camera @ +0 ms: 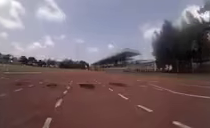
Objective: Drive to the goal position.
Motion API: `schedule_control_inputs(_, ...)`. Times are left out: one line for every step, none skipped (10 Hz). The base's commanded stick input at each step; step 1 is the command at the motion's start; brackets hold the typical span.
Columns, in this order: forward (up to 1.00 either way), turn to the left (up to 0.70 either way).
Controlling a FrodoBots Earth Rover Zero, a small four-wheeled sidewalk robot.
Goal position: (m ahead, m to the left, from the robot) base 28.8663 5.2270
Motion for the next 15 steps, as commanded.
schedule_control_inputs(0.70,0.00)
schedule_control_inputs(0.70,0.00)
schedule_control_inputs(0.70,0.00)
schedule_control_inputs(0.70,0.00)
schedule_control_inputs(0.70,0.00)
schedule_control_inputs(0.70,0.00)
schedule_control_inputs(0.70,0.00)
schedule_control_inputs(0.70,0.00)
schedule_control_inputs(0.70,0.00)
schedule_control_inputs(0.70,0.00)
schedule_control_inputs(0.70,0.00)
schedule_control_inputs(0.70,0.00)
schedule_control_inputs(0.70,0.00)
schedule_control_inputs(0.70,0.00)
schedule_control_inputs(0.70,0.00)
